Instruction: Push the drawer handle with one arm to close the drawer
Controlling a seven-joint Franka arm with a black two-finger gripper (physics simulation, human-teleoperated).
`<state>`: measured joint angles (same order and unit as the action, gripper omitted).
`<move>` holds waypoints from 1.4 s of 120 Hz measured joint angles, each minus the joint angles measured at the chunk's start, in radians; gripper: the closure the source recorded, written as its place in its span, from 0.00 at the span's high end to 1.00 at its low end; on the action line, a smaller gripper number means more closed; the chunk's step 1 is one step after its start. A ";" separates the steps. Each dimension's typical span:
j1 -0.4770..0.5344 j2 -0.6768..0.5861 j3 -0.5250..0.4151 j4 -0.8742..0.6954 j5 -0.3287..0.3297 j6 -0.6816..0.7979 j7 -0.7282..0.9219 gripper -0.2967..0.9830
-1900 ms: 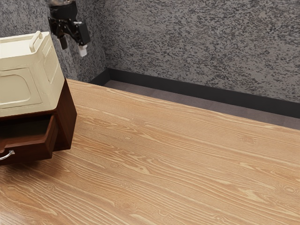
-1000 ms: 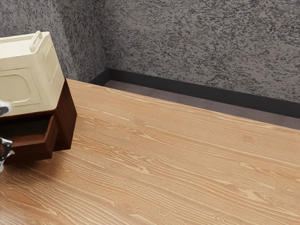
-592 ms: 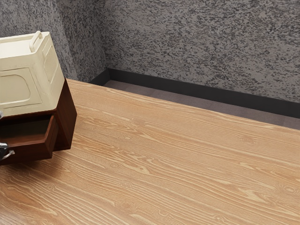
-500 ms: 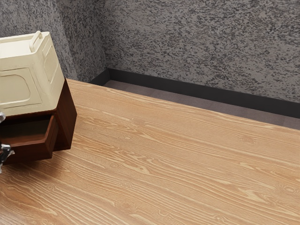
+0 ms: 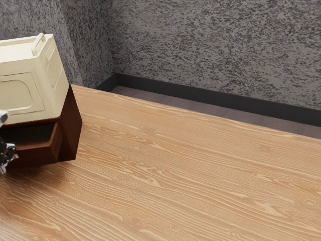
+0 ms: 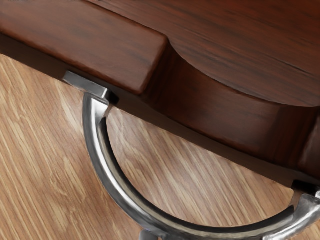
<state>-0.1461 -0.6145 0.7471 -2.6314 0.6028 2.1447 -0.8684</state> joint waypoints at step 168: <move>-0.673 0.087 0.639 0.299 0.253 0.159 0.242 0.15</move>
<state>-0.8195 -0.5272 1.3861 -2.3325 0.8556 2.3034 -0.6261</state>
